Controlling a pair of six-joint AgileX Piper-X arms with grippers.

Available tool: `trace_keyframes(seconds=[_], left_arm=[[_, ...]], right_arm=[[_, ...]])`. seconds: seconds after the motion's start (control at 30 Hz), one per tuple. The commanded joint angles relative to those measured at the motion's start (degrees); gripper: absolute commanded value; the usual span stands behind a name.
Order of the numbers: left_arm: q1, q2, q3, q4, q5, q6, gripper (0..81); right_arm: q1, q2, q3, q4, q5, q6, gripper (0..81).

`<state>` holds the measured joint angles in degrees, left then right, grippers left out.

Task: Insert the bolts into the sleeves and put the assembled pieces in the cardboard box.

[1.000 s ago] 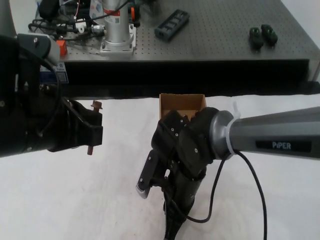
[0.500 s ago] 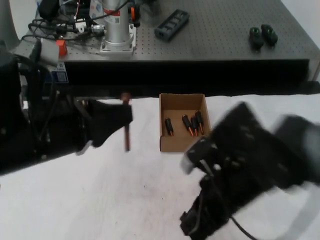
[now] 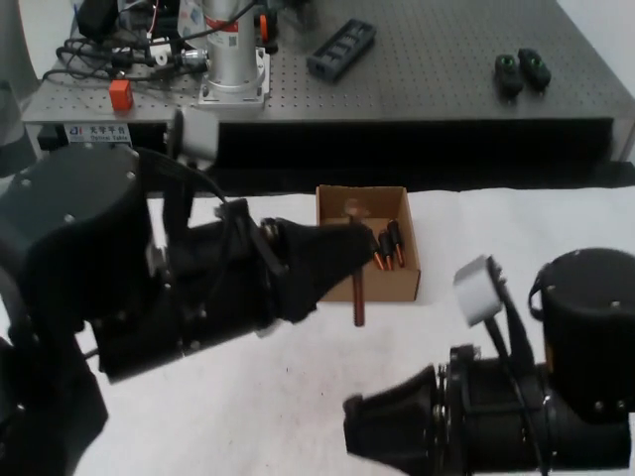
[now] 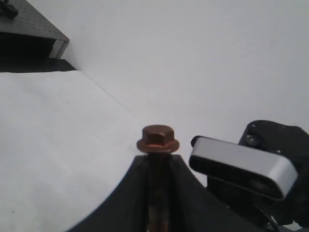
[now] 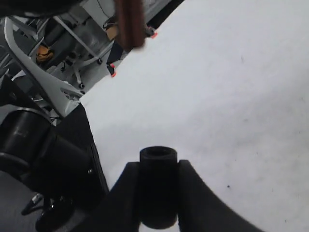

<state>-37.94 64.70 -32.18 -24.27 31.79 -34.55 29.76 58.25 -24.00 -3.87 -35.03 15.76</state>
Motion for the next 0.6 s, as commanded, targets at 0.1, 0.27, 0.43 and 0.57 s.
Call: trace_keyframes(seconds=[0.1, 0.27, 0.43, 0.57], left_arm=[[-0.52, 0.03, -0.39, -1.57, -1.25, -0.11, 0.6], [-0.52, 0.03, -0.39, -1.57, -1.68, 0.30, 0.6], [-0.52, 0.03, -0.39, -1.57, -1.43, 0.30, 0.6], [-0.52, 0.03, -0.39, -1.57, -0.43, 0.30, 0.6]], right_arm=[[0.29, -2.41, -0.10, -5.96, 5.94, 0.47, 2.3], [0.29, -3.69, -0.10, -5.94, 7.65, 0.47, 2.3], [0.29, -3.86, -0.10, -8.58, 7.66, 0.47, 2.3], [0.29, -3.86, -0.10, -10.64, 9.02, 0.47, 2.3]])
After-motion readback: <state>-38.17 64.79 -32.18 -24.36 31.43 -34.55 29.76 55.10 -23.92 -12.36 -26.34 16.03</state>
